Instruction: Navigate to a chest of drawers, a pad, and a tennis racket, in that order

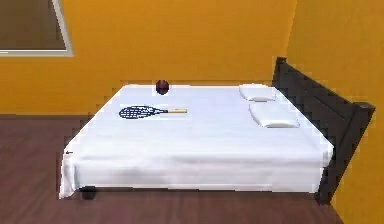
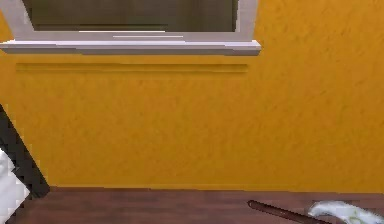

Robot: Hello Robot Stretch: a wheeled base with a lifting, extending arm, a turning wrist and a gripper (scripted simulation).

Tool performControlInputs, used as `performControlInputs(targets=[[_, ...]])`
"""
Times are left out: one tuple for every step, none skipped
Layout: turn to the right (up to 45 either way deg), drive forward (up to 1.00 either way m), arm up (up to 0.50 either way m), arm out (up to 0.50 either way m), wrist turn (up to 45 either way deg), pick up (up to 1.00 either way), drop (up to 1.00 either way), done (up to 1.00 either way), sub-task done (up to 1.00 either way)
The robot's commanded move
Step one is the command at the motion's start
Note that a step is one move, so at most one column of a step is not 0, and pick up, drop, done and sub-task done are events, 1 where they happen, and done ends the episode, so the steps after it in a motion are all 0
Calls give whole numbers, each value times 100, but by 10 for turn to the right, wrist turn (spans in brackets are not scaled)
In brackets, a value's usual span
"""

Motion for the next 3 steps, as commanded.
performControlInputs(targets=[[0,45,0,0,0,0,0,0,0],[-150,0,0,0,0,0,0,0,0],[0,0,0,0,0,0,0,100,0]])
